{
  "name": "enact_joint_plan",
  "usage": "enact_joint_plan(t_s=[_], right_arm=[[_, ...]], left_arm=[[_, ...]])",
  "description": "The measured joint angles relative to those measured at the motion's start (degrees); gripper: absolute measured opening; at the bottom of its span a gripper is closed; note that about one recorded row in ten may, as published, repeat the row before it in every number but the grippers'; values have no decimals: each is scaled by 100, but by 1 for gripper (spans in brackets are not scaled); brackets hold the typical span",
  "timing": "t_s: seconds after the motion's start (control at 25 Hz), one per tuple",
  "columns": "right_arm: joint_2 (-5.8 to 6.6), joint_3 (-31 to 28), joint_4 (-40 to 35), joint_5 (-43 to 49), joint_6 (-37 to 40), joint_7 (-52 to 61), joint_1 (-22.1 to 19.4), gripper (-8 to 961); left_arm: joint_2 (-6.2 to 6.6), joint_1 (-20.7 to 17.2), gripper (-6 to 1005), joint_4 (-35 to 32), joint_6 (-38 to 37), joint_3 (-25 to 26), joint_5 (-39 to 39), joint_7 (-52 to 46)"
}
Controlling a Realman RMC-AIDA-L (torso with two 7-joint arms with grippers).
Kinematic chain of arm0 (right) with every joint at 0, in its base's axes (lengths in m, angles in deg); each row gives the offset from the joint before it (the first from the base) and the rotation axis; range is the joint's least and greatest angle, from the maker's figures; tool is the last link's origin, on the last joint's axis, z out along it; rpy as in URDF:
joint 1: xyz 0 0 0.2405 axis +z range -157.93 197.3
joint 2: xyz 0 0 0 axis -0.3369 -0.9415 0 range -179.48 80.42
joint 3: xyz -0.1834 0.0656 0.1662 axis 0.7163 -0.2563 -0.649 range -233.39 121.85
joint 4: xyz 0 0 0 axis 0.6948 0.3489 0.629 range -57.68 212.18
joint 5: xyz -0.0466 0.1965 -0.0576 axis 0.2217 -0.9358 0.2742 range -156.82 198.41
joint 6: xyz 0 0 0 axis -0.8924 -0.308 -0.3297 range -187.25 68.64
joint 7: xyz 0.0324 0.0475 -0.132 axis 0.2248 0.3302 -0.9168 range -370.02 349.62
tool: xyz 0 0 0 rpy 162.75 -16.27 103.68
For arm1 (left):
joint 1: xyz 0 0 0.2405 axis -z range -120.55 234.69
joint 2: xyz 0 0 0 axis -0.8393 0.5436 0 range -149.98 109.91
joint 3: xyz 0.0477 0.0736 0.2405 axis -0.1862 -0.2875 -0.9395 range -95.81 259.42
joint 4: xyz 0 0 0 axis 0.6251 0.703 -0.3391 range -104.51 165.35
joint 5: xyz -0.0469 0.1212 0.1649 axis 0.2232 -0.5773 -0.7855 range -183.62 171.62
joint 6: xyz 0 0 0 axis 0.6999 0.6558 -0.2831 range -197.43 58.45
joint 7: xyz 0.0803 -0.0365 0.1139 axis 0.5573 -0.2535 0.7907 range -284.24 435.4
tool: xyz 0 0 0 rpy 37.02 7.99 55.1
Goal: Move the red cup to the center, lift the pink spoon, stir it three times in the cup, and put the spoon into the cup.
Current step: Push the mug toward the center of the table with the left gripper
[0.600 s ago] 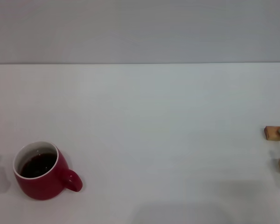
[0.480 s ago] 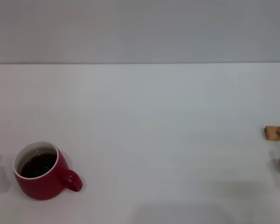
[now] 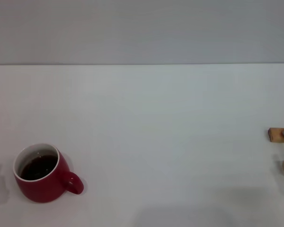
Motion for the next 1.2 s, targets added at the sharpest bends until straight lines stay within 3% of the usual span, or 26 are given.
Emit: enact_joint_plan(t_s=[0.56, 1.2], right_arm=[[0, 121, -1, 10, 20, 0, 23, 715], [7, 130, -1, 17, 64, 0, 49, 715]], left_arm=[[-40, 39, -2, 225, 630, -643, -8, -35], [-39, 246, -2, 356, 696, -945, -4, -27]])
